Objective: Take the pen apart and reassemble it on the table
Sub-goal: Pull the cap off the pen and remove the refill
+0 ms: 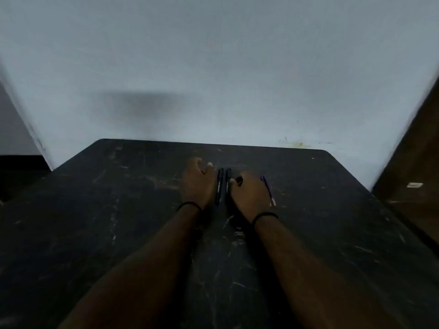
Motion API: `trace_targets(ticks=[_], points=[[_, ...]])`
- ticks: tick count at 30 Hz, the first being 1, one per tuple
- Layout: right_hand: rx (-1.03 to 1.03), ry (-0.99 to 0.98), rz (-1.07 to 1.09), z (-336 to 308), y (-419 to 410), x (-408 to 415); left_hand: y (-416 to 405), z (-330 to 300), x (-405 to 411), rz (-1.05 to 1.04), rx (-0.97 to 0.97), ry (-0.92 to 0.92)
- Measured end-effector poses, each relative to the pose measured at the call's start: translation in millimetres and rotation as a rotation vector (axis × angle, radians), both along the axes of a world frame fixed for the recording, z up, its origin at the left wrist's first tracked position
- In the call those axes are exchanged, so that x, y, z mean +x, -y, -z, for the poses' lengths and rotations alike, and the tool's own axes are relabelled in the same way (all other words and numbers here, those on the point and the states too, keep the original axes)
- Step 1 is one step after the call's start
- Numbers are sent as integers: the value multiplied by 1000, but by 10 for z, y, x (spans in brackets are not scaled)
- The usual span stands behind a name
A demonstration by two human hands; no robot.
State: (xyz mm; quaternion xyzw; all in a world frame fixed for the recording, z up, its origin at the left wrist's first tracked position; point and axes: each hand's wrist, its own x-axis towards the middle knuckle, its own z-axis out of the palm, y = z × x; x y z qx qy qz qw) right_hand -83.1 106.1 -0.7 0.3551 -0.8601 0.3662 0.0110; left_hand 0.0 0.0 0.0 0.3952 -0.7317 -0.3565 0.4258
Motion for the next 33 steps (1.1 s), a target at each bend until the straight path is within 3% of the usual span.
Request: trace_targets(ticks=[8, 18, 22, 27, 33], points=[[124, -158, 36, 43, 152, -67, 206, 109, -72, -15, 153, -136], [179, -104, 82, -25, 62, -11, 192, 113, -93, -9, 58, -48], [39, -18, 112, -86, -2, 23, 165, 78, -55, 42, 28, -97], [-138, -227, 21, -1, -149, 90, 45, 7, -13, 147, 36, -220], [-104, -412, -132, 103, -196, 89, 21, 15, -14, 228, -60, -205]])
